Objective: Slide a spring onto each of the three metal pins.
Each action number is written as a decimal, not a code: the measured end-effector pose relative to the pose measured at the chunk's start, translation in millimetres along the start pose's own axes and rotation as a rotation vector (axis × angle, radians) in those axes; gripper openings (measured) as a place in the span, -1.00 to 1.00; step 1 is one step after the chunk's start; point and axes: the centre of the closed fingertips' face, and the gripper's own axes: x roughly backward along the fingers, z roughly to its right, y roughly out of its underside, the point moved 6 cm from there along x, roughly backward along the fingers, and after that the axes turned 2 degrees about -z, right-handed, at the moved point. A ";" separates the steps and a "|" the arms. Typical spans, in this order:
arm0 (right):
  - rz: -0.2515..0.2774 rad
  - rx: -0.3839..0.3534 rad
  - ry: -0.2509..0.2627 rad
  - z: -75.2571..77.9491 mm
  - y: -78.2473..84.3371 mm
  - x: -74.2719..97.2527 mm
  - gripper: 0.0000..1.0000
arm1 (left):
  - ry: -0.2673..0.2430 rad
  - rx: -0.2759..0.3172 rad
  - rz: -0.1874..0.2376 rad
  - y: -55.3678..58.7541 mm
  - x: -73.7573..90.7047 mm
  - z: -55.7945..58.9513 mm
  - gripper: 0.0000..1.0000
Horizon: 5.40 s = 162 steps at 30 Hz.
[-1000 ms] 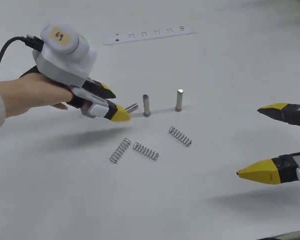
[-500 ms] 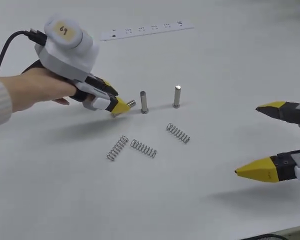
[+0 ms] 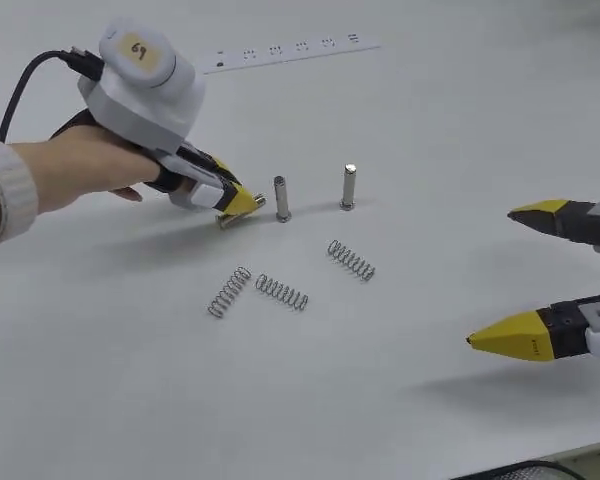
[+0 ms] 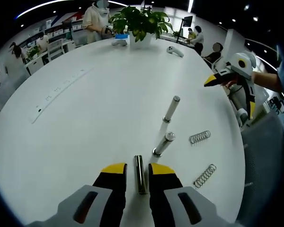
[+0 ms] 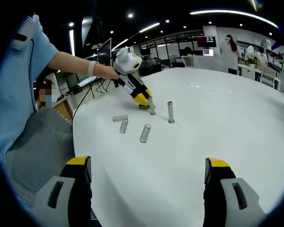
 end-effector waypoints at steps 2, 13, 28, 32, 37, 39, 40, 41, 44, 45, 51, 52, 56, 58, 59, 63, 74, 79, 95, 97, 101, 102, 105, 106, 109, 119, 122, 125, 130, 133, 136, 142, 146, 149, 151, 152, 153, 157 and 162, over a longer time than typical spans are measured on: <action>-0.001 -0.001 0.002 0.1 0.5 0.1 0.97 | 0.004 -0.001 -0.003 0.0 -1.0 0.5 -0.82; 0.004 -0.002 0.002 0.0 0.4 0.4 0.97 | 0.015 -0.002 -0.031 -1.0 -9.7 2.8 -0.88; 0.005 -0.005 0.003 0.9 0.7 -0.4 0.97 | 0.011 0.002 -0.061 0.9 -15.0 2.2 -0.96; 0.005 -0.007 0.002 0.4 1.2 -0.9 0.97 | 0.003 -0.015 -0.068 0.4 -15.4 1.6 -0.98; 0.008 -0.009 0.000 -0.2 1.0 -2.0 0.97 | -0.007 -0.025 -0.088 -0.5 -15.0 1.9 -0.99; 0.008 -0.008 -0.001 -0.5 0.8 -2.3 0.97 | -0.010 -0.018 -0.095 -0.5 -14.7 1.9 -1.00; 0.008 -0.008 -0.002 -0.8 0.8 -2.5 0.97 | -0.012 -0.017 -0.101 -0.8 -14.8 1.7 -1.00; 0.008 -0.009 -0.003 -1.0 0.8 -2.7 0.97 | -0.015 -0.011 -0.106 -1.2 -14.8 1.6 -1.00; 0.007 -0.008 -0.004 -1.4 0.8 -3.0 0.97 | -0.020 -0.010 -0.111 -1.4 -15.1 1.3 -1.00; 0.009 -0.009 -0.004 -1.6 0.5 -3.2 0.97 | -0.022 -0.012 -0.111 -1.4 -15.0 1.3 -1.00; 0.010 -0.009 -0.005 -2.5 -0.2 -3.6 0.96 | -0.030 -0.011 -0.111 -0.8 -14.5 1.7 -1.00; 0.010 -0.009 -0.006 -2.6 -0.2 -3.6 0.96 | -0.031 -0.009 -0.112 -0.6 -14.4 1.9 -1.00; 0.011 -0.009 -0.007 -3.0 -0.8 -4.0 0.96 | -0.032 -0.007 -0.110 1.3 -12.8 2.2 -1.00; 0.008 -0.007 -0.008 -3.3 -0.7 -4.3 0.96 | -0.033 -0.004 -0.104 2.0 -10.9 2.4 -1.00; 0.011 -0.009 -0.010 -3.9 -1.1 -4.7 0.96 | -0.034 -0.003 -0.100 2.1 -9.2 2.3 -1.00; 0.008 -0.007 -0.014 -5.0 -1.5 -6.1 0.95 | -0.042 0.011 -0.083 1.3 -4.1 0.2 -1.00; 0.010 -0.001 -0.023 -7.5 -4.0 -8.4 0.95 | -0.063 0.044 -0.042 2.6 8.5 -1.6 -1.00; 0.009 0.000 -0.026 -8.7 -4.1 -8.4 0.95 | -0.083 0.075 -0.005 5.0 15.5 -3.7 -1.00; 0.007 0.006 -0.034 -12.3 -6.0 -10.8 0.94 | -0.124 0.114 0.061 11.8 28.1 -2.6 -1.00; 0.010 0.005 -0.034 -12.8 -6.3 -10.9 0.95 | -0.127 0.110 0.075 11.2 30.9 -1.2 -1.00; 0.009 0.007 -0.032 -12.4 -6.8 -11.2 0.96 | -0.131 0.127 0.089 13.4 35.0 -1.2 -1.00; 0.009 0.008 -0.032 -12.5 -7.0 -11.4 0.96 | -0.133 0.132 0.093 13.9 35.6 -1.1 -1.00; 0.010 0.009 -0.033 -12.8 -7.9 -11.8 0.96 | -0.137 0.139 0.098 15.1 37.5 -0.5 -1.00; 0.010 0.008 -0.034 -12.9 -8.0 -11.9 0.96 | -0.139 0.139 0.099 15.4 38.2 -0.3 -1.00; 0.009 0.010 -0.034 -13.2 -7.8 -12.1 0.96 | -0.139 0.147 0.108 16.2 41.4 0.5 -1.00; 0.009 0.007 -0.034 -13.9 -7.8 -11.9 0.96 | -0.140 0.152 0.114 17.8 43.9 6.9 -1.00; 0.009 0.008 -0.034 -14.1 -7.8 -11.7 0.96 | -0.141 0.154 0.116 17.7 45.3 10.2 -1.00; 0.011 0.008 -0.035 -14.8 -8.2 -11.7 0.96 | -0.139 0.160 0.123 17.9 46.1 12.7 -1.00; 0.011 0.010 -0.035 -15.8 -8.4 -12.0 0.95 | -0.142 0.166 0.132 19.4 47.7 16.1 -1.00; 0.012 0.009 -0.036 -16.2 -8.3 -12.1 0.96 | -0.145 0.170 0.137 20.1 47.8 17.7 -1.00; 0.012 0.008 -0.035 -16.3 -8.1 -12.2 0.95 | -0.141 0.180 0.143 21.3 47.5 19.8 -1.00; 0.012 0.007 -0.035 -15.8 -8.0 -12.5 0.95 | -0.152 0.187 0.162 22.5 44.9 17.9 -1.00; 0.012 0.007 -0.036 -15.6 -8.3 -12.5 0.95 | -0.158 0.192 0.167 23.2 44.4 17.4 -1.00; 0.011 0.006 -0.035 -15.3 -8.4 -12.6 0.95 | -0.156 0.196 0.169 23.4 44.3 17.4 -1.00; 0.012 0.005 -0.035 -15.3 -8.6 -12.8 0.95 | -0.156 0.195 0.171 23.7 44.3 17.5 -1.00; 0.012 0.006 -0.036 -15.6 -8.6 -13.0 0.95 | -0.157 0.195 0.172 24.0 44.6 17.5 -1.00; 0.010 0.007 -0.037 -15.7 -8.4 -13.3 0.95 | -0.157 0.196 0.173 24.2 44.7 17.5 -1.00; 0.011 0.006 -0.038 -16.4 -8.4 -13.5 0.95 | -0.155 0.186 0.170 24.6 45.1 17.5 -1.00; 0.013 0.006 -0.038 -16.9 -8.6 -13.3 0.95 | -0.154 0.167 0.166 24.2 44.4 16.8 -1.00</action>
